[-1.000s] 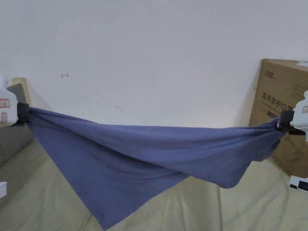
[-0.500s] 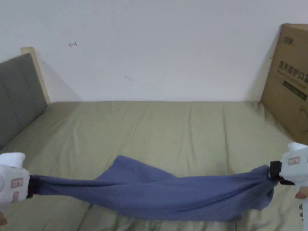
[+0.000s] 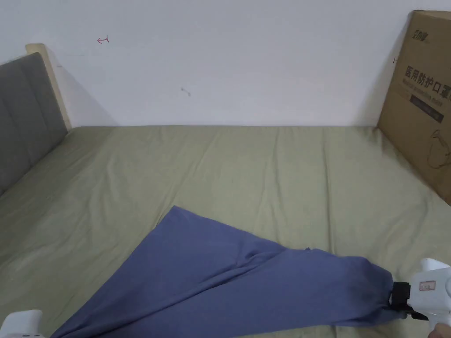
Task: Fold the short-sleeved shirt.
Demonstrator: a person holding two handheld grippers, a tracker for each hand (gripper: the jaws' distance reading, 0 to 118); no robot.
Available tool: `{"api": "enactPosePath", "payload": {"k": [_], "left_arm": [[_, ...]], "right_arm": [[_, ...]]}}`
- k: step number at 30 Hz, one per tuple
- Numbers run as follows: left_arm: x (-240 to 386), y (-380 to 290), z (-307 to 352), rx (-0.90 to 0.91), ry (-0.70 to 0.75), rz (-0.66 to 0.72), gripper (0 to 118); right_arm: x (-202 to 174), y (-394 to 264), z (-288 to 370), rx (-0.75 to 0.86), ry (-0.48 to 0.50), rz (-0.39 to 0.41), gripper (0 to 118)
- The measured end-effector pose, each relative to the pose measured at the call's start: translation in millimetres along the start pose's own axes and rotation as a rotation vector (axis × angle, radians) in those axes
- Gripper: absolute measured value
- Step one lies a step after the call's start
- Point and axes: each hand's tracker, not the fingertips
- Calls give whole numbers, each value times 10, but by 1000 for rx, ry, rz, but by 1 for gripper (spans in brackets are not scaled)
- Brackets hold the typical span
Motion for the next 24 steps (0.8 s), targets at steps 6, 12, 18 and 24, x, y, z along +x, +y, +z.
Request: {"api": "enactPosePath", "payload": {"k": [6, 12, 18, 24], "left_arm": [[105, 108, 205, 58, -38, 64, 105], [589, 272, 710, 181, -123, -66, 94], [1113, 45, 573, 175, -151, -175, 0], [1467, -218, 407, 114, -221, -188, 0]], "right_arm": [[-44, 29, 321, 72, 7, 17, 72], [-132, -95, 881, 170, 49, 92, 58], [-43, -652, 918, 222, 51, 111, 0], [176, -1015, 740, 130, 72, -30, 0]]}}
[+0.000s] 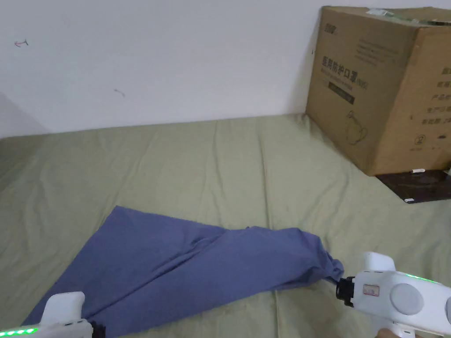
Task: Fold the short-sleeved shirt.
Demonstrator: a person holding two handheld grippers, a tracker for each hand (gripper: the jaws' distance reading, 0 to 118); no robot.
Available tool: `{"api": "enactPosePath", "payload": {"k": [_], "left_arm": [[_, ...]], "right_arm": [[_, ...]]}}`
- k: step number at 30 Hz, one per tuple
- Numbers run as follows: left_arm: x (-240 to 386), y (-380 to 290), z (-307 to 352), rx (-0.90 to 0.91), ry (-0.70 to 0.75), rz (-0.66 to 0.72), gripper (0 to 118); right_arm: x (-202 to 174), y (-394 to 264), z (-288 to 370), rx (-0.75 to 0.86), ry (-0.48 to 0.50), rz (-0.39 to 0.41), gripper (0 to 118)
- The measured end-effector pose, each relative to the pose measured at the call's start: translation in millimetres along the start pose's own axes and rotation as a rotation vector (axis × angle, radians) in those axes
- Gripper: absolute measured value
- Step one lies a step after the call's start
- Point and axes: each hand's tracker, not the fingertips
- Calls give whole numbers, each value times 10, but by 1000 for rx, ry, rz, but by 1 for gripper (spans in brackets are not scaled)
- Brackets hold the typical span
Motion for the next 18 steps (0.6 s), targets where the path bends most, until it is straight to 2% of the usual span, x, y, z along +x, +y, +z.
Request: {"api": "enactPosePath", "payload": {"k": [5, 6, 7, 8, 10, 12, 13, 15, 18], "left_arm": [[4, 83, -201, -29, -9, -8, 0], [13, 107, -231, -34, -15, -4, 0], [22, 127, -255, -35, -19, -4, 0], [35, 161, -283, -37, -22, -9, 0], [137, 226, -275, -43, -17, -33, 0], [182, 327, -351, -46, -5, -61, 0], [200, 377, -385, -48, 7, -69, 0], [219, 474, -470, -43, 14, -71, 0], [314, 590, -519, -41, 2, -53, 0]], "right_arm": [[-3, 142, -2, 22, -15, 21, 1], [-6, 226, -20, 20, -15, 19, 12], [2, 313, -39, 21, -12, 16, 28], [2, 413, -71, 24, 0, 13, 51], [-32, 612, -158, 23, 11, 26, 64], [-97, 867, -308, 29, -10, 75, 80], [-126, 981, -392, 19, -12, 89, 83], [-172, 1220, -613, -2, 1, 107, 84], [-273, 1476, -952, -29, -36, 130, 84]]}}
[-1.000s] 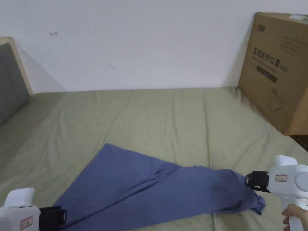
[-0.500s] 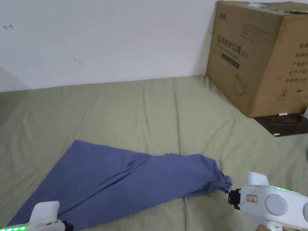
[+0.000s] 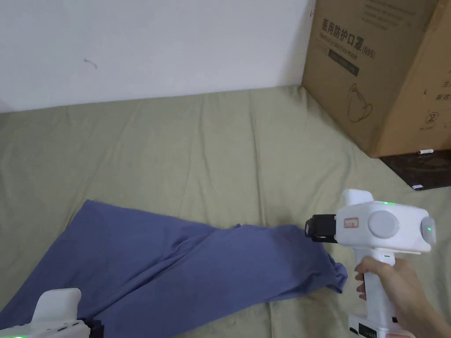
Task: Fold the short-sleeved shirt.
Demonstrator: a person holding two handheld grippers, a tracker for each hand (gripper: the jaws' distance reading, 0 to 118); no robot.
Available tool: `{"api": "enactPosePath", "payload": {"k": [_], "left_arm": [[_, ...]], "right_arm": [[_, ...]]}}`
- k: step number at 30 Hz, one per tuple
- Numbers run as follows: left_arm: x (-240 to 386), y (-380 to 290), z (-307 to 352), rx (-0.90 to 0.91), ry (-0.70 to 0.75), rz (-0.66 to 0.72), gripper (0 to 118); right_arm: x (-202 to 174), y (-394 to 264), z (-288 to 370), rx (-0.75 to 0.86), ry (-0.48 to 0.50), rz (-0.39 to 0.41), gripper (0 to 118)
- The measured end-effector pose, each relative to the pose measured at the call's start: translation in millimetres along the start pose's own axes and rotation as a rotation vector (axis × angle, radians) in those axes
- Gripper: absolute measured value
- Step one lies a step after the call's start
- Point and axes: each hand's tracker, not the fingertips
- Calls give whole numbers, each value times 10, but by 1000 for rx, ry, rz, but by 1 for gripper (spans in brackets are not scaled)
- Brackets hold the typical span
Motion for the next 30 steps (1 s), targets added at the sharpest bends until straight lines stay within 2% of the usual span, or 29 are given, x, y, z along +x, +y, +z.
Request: {"api": "enactPosePath", "payload": {"k": [2, 4, 5, 6, 7, 9, 11, 16, 20, 22, 24, 25, 26, 28, 29, 30], "left_arm": [[39, 50, -58, -4, 0, -4, 0], [76, 95, -84, -15, 13, -11, 0], [84, 104, -119, -19, 14, -11, 0], [88, 108, -141, -27, 13, -1, 0], [58, 125, -152, -29, 7, 14, 0], [62, 134, -169, -36, -10, 33, 0], [44, 146, -177, -42, -16, 27, 0], [1, 210, -115, -41, -9, 21, 0], [-123, 473, -111, -14, 19, 43, 0], [-220, 715, -178, 17, 8, 90, 0], [-334, 1051, -337, 6, -26, 79, 1], [-356, 1197, -408, 6, -19, 73, 9], [-384, 1348, -478, 14, -10, 69, 37], [-457, 1631, -613, 39, 0, 49, 103], [-499, 1771, -698, 36, 7, 49, 118], [-544, 1886, -786, 30, 16, 38, 115]], "right_arm": [[-36, 103, -177, -25, 23, 32, 84], [-81, 131, -369, -54, 6, 50, 84], [-94, 116, -453, -96, 3, 53, 80], [-111, 88, -525, -123, 26, 62, 72], [-133, 50, -587, -145, 34, 78, 58], [-181, -33, -667, -157, 22, 98, 18], [-234, -66, -654, -134, 26, 102, 7], [-339, -14, -452, -86, -5, 160, 6], [-294, 54, -208, -22, 15, 120, 6], [-277, 60, -157, -11, 10, 131, 6], [-262, 60, -136, -10, 12, 134, 6], [-262, 59, -131, -11, 16, 132, 6], [-254, 50, -133, -12, 18, 125, 6], [-232, 20, -145, -16, 23, 112, 6], [-241, -1, -135, -20, 21, 109, 6], [-236, -21, -144, -26, 21, 110, 6]]}}
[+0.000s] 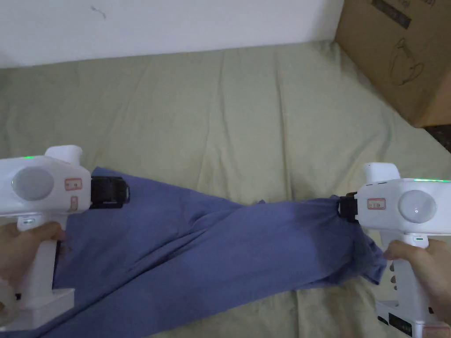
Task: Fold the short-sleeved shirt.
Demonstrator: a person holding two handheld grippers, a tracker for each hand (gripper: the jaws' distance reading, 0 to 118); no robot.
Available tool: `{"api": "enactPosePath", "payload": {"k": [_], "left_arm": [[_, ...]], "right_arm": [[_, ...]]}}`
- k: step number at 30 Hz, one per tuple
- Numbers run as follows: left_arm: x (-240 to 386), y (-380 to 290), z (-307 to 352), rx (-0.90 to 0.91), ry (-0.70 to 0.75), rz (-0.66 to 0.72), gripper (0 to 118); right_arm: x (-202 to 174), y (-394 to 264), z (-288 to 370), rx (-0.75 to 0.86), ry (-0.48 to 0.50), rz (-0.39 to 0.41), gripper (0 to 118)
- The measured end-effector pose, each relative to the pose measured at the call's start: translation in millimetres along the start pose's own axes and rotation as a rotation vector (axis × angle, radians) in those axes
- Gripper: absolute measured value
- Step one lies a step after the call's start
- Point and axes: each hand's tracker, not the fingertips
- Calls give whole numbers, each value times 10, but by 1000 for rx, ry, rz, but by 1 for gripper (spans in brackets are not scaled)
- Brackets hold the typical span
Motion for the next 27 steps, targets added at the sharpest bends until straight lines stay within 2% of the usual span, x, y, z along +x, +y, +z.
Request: {"api": "enactPosePath", "payload": {"k": [5, 6, 9, 11, 12, 14, 17, 19, 20, 22, 24, 25, 26, 27], "left_arm": [[-89, 341, -719, -50, 108, 8, 113], [-168, 415, -641, -36, 89, 18, 113], [-249, 527, -974, -83, 54, 71, 113], [-293, 597, -1164, -133, 49, 64, 113], [-295, 589, -1314, -156, 99, 24, 112], [-369, 554, -1420, -137, 107, 43, 103], [-488, 511, -1536, -139, 18, 204, 95], [-376, 463, -1526, -114, 84, 60, 89], [-330, 452, -1544, -111, 102, 21, 83], [-418, 471, -1513, -105, 98, 33, 71], [-418, 465, -1513, -111, 98, 19, 44], [-306, 496, -1442, -106, 106, 2, 12], [-264, 493, -1389, -102, 136, -39, 1], [-270, 468, -1390, -111, 166, -75, 1]], "right_arm": [[27, -72, -39, -23, 6, -17, 6], [21, -82, -49, -24, 6, -15, 6], [1, -80, -81, -30, -2, -3, 6], [24, -67, -121, -38, 7, -24, 6], [29, -73, -128, -35, 10, -34, 6], [32, -87, -130, -36, 13, -46, 6], [91, -108, -172, -39, 24, -62, 6], [113, -124, -203, -44, 25, -62, 6], [123, -131, -224, -50, 29, -63, 6], [127, -146, -251, -54, 29, -67, 6], [126, -150, -242, -58, 31, -71, 6], [132, -148, -228, -56, 34, -77, 6], [140, -140, -210, -55, 36, -81, 6], [138, -132, -176, -51, 36, -88, 6]]}}
